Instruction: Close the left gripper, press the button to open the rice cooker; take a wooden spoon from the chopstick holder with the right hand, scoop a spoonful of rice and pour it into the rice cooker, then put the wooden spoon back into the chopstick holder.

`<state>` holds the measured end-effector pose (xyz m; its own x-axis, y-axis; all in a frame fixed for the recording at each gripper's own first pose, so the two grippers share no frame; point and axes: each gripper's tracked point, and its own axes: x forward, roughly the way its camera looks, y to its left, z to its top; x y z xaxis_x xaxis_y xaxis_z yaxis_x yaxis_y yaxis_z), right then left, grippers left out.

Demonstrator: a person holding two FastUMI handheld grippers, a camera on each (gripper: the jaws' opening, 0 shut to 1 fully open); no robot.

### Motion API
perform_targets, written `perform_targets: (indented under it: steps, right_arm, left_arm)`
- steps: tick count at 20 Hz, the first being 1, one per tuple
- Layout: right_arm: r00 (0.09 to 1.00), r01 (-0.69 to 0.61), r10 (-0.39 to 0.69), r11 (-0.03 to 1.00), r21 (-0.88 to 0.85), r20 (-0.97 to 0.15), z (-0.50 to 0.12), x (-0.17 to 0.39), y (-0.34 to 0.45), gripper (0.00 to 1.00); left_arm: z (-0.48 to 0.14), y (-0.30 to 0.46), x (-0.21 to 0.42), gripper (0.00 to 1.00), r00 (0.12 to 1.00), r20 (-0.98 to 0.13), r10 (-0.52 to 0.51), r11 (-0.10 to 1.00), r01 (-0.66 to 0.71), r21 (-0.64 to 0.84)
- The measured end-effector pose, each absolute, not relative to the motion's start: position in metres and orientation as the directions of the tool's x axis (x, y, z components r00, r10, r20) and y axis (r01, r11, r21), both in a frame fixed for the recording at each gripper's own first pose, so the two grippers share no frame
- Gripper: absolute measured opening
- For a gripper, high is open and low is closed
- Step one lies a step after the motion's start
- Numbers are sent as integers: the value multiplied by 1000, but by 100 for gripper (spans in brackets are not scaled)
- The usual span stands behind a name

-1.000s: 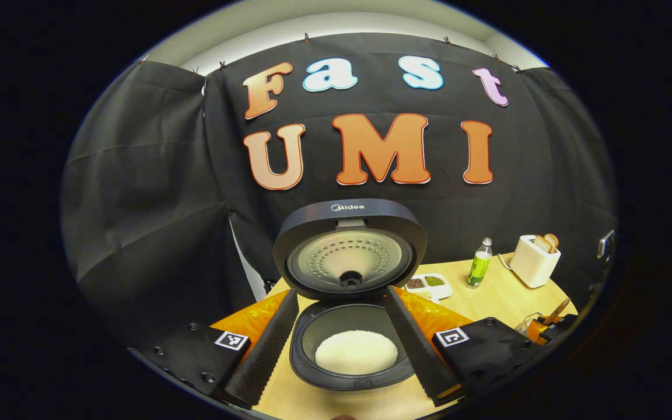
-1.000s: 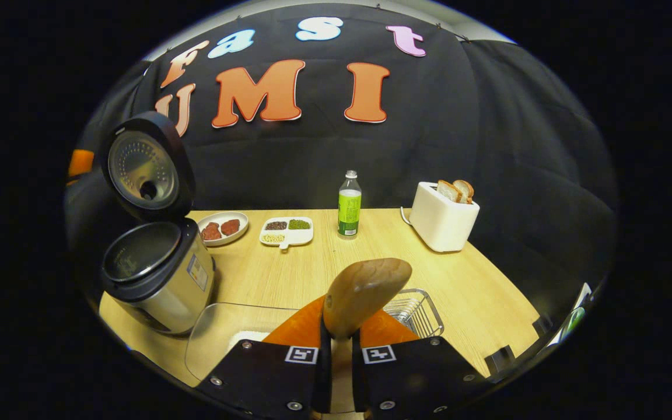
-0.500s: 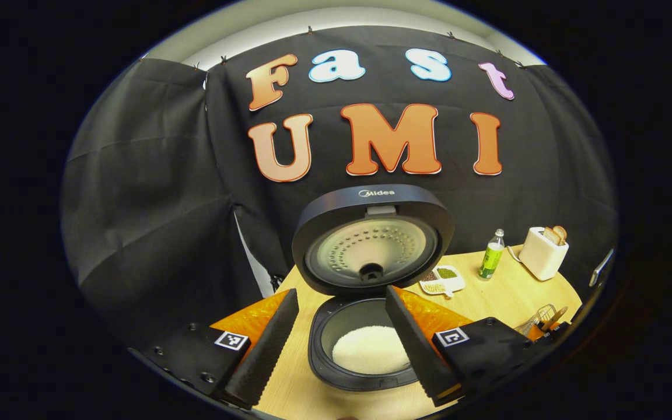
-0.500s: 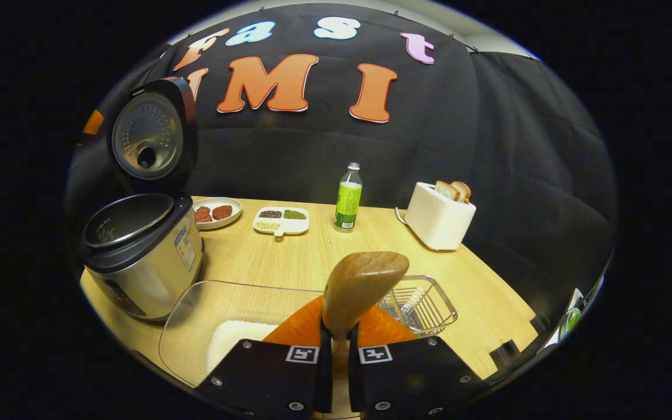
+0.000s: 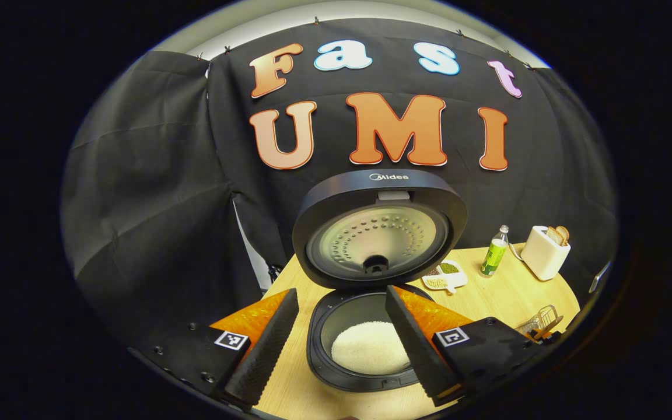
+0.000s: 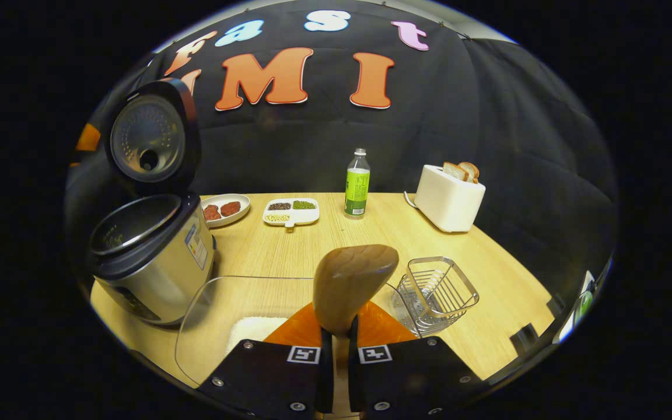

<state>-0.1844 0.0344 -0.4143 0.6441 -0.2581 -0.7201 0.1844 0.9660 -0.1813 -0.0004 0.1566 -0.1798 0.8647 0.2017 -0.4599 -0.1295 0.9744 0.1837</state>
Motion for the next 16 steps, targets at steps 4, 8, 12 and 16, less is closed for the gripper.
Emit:
perform_targets:
  steps: [4,8,12,16]
  right_arm:
    - [626,177,-188,979,-97,-757,-417,-185,54,10]
    - [612,209,-131,978,-1,-780,-422,-181,73,10]
    - [595,289,-79,949,122,-800,-426,-181,83,10]
    - [575,380,-43,899,220,-817,-431,-183,82,10]
  left_arm:
    - [-185,162,-2,100,856,-471,216,971,-138,195]
    - [-187,168,-2,100,852,-475,221,971,-145,192]
    - [-185,170,-2,100,854,-476,209,973,-131,192]
    - [-180,179,-1,94,860,-467,203,971,-115,210]
